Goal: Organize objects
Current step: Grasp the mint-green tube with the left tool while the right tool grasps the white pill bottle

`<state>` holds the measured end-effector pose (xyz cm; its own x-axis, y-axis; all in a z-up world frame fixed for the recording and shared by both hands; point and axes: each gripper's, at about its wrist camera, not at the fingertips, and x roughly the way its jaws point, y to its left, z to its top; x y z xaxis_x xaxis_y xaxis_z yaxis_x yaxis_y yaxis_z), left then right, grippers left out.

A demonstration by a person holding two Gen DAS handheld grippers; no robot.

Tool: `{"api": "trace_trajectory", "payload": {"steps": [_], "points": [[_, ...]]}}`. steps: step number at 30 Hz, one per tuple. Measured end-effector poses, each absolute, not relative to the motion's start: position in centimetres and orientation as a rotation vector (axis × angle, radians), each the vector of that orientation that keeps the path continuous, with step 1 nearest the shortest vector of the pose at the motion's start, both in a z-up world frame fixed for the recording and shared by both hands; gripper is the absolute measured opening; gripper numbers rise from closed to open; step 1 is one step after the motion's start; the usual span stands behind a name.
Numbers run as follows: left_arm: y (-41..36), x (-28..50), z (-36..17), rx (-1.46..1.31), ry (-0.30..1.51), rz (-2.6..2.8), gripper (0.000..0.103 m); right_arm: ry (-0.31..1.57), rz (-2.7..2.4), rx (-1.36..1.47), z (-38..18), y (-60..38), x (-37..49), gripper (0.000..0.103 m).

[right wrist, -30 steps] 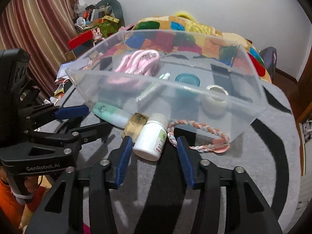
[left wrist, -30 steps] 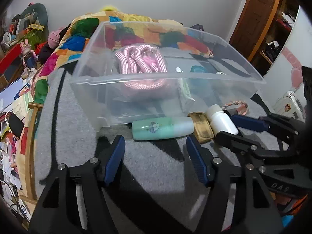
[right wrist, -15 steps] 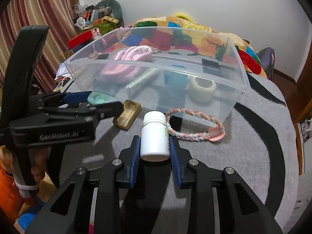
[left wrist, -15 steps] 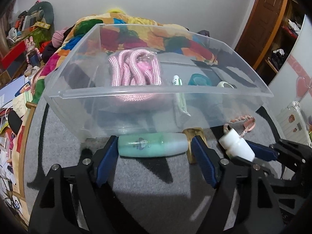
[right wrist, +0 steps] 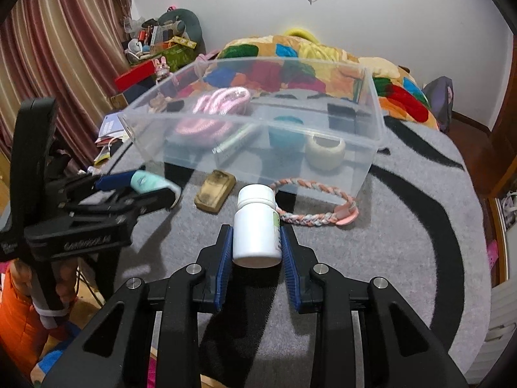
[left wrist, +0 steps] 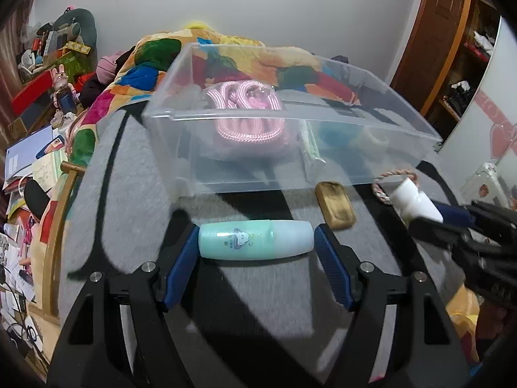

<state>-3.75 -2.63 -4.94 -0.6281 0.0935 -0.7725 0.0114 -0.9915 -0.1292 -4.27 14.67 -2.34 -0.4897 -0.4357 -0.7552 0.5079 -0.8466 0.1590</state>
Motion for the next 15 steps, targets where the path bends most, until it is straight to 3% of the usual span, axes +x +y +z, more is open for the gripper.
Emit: {"api": "trace_trajectory", "payload": {"steps": [15], "points": [[-3.6, -4.4, 3.8, -1.016, -0.214, 2.869, 0.071, 0.111, -2.42, 0.916, 4.3, 13.8, -5.8, 0.027]]}}
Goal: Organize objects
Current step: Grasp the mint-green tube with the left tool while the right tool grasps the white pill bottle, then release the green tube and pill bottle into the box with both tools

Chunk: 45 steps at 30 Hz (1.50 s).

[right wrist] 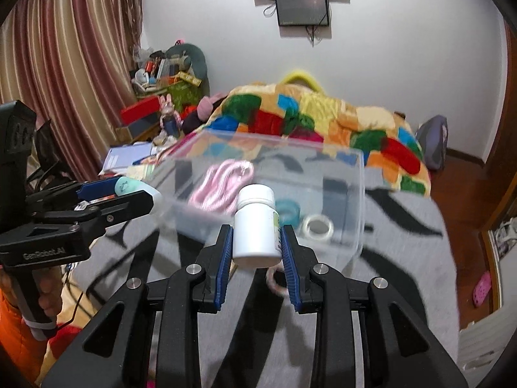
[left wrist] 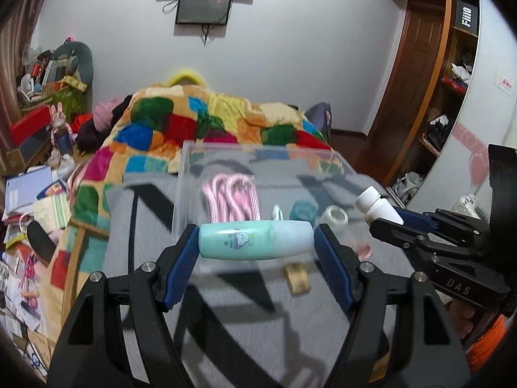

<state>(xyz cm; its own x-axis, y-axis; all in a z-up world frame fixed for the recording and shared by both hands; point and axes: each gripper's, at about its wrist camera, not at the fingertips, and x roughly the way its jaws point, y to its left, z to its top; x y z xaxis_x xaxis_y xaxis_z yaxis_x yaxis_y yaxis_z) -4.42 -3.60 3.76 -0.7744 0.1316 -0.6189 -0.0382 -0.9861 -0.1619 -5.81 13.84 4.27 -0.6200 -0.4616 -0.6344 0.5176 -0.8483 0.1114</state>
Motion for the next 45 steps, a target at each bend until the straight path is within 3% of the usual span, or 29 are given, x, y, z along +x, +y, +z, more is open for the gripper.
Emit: {"api": "trace_trajectory", "payload": {"steps": [20, 26, 29, 37, 45], "points": [[-3.9, -11.8, -0.2, -1.223, -0.198, 2.795, 0.072, 0.138, -2.365, 1.09, 0.1, 10.4, -13.2, 0.027], [-3.5, -11.2, 0.3, -1.213, -0.196, 2.79, 0.072, 0.162, -2.372, 1.043, 1.1, 10.9, -12.1, 0.037], [-3.1, -10.6, 1.1, -1.196, -0.177, 2.802, 0.072, 0.173, -2.389, 1.006, 2.1, 11.6, -11.1, 0.037], [-2.3, -7.2, 3.0, -1.117, -0.129, 2.846, 0.086, 0.152, -2.451, 0.956, 3.6, 14.8, -8.8, 0.038], [-1.4, -4.8, 1.1, -1.172, -0.13, 2.797, 0.087, 0.121, -2.501, 1.049, 1.4, 18.3, -7.7, 0.037]]}}
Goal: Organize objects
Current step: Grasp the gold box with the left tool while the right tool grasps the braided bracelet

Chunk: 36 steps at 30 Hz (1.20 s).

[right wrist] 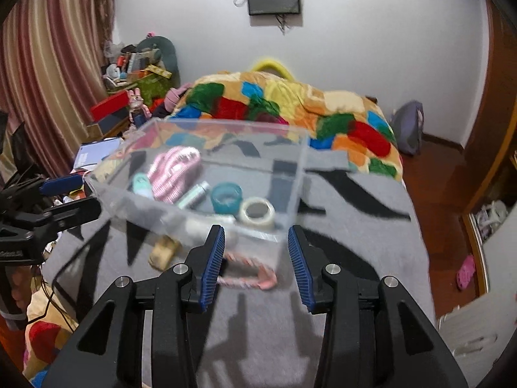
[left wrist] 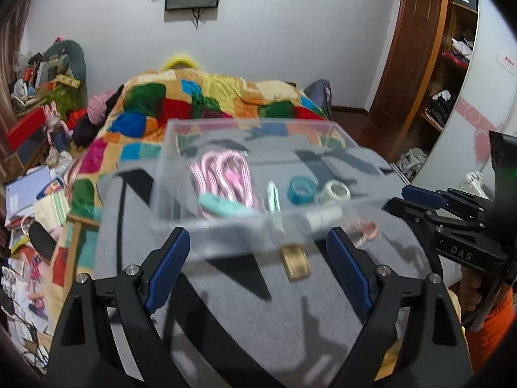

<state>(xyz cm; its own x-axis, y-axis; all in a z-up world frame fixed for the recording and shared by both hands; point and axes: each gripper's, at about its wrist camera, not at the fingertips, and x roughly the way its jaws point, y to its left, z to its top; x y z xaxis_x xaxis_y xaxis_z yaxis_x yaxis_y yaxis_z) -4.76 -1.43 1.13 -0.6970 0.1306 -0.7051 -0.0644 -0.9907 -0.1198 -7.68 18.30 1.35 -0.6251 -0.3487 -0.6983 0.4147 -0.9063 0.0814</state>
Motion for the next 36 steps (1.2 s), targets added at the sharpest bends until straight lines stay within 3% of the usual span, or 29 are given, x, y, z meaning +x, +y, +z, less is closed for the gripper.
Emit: {"api": "trace_trajectory", "payload": {"steps": [5, 9, 14, 17, 19, 21, 25, 26, 36], "points": [[-0.3, -4.8, -1.7, -1.268, -0.151, 2.731, 0.086, 0.081, -2.471, 1.159, -1.7, 19.0, -7.7, 0.037], [1.0, -5.7, -3.7, -1.343, -0.148, 2.672, 0.072, 0.037, -2.433, 1.24, -3.8, 19.0, -8.5, 0.037], [2.0, -6.8, -4.8, -1.367, -0.144, 2.655, 0.069, -0.002, -2.451, 1.262, -4.6, 19.0, -9.5, 0.035], [2.5, -7.5, -5.3, -1.374, -0.125, 2.661, 0.064, -0.013, -2.452, 1.274, -4.8, 18.9, -9.9, 0.026], [2.7, -7.9, -5.8, -1.39, -0.139, 2.654, 0.057, -0.01, -2.462, 1.265, -5.0, 18.9, -9.8, 0.015], [3.0, -7.9, -5.8, -1.371, -0.127, 2.679, 0.055, -0.01, -2.453, 1.259, -4.9, 18.8, -9.5, 0.012], [3.5, -7.3, -6.0, -1.339, -0.06, 2.686, 0.029, 0.009, -2.449, 1.239, -4.5, 18.6, -8.8, 0.01], [3.5, -7.1, -5.9, -1.331, -0.064, 2.676, 0.027, 0.006, -2.44, 1.233, -4.4, 18.6, -8.6, 0.01], [2.2, -5.1, -4.5, -1.284, -0.112, 2.676, 0.025, 0.009, -2.383, 1.149, -2.0, 18.3, -5.8, 0.01]]}}
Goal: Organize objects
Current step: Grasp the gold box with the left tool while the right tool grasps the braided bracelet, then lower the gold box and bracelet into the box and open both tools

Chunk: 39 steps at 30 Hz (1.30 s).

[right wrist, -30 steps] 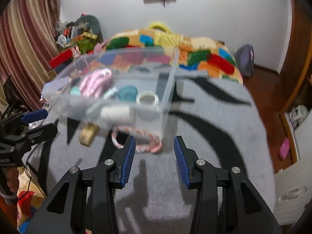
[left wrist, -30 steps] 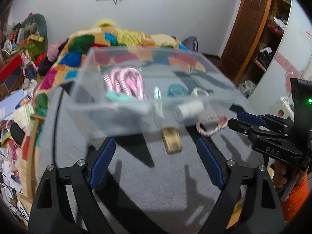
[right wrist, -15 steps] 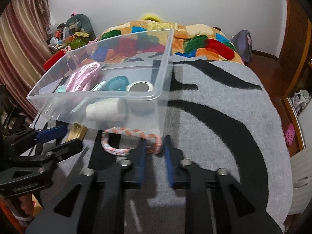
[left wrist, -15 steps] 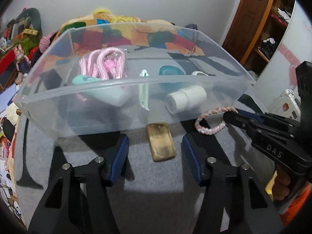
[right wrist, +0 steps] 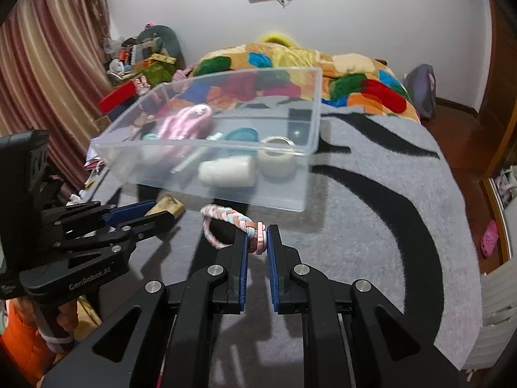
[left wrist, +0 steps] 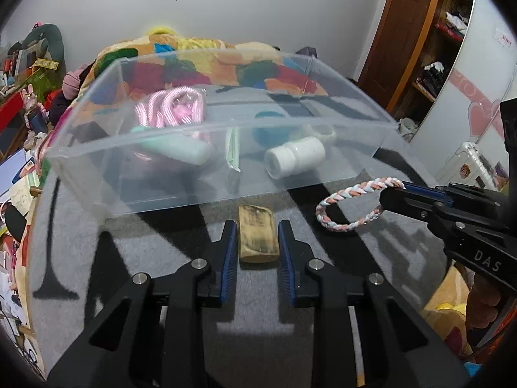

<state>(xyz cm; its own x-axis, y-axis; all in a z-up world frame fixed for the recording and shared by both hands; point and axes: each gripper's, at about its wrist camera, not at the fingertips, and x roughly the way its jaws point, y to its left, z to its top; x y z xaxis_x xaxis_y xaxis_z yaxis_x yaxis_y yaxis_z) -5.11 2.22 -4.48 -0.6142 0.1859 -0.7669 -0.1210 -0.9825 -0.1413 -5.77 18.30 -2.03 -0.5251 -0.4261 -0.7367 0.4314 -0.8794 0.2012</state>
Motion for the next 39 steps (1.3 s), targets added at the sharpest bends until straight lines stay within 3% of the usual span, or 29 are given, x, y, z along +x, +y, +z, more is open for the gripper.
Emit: {"api": "trace_trajectory", "payload": {"steps": [18, 34, 36, 39], "points": [[-0.8, -6.4, 2.5, -1.051, -0.178, 2.777, 0.025, -0.024, -2.426, 0.92, 4.7, 15.7, -8.0, 0.01], [-1.3, -11.5, -0.5, -1.198, -0.206, 2.702, 0.025, 0.083, -2.389, 1.125, 0.2, 12.9, -12.6, 0.011], [-1.3, -11.4, -0.5, -1.199, -0.203, 2.698, 0.025, 0.1, -2.385, 1.124, 0.4, 13.1, -12.4, 0.014], [-1.0, -10.8, 0.0, -1.187, -0.183, 2.701, 0.028, 0.111, -2.372, 1.124, 1.0, 13.5, -12.0, 0.027]]}}
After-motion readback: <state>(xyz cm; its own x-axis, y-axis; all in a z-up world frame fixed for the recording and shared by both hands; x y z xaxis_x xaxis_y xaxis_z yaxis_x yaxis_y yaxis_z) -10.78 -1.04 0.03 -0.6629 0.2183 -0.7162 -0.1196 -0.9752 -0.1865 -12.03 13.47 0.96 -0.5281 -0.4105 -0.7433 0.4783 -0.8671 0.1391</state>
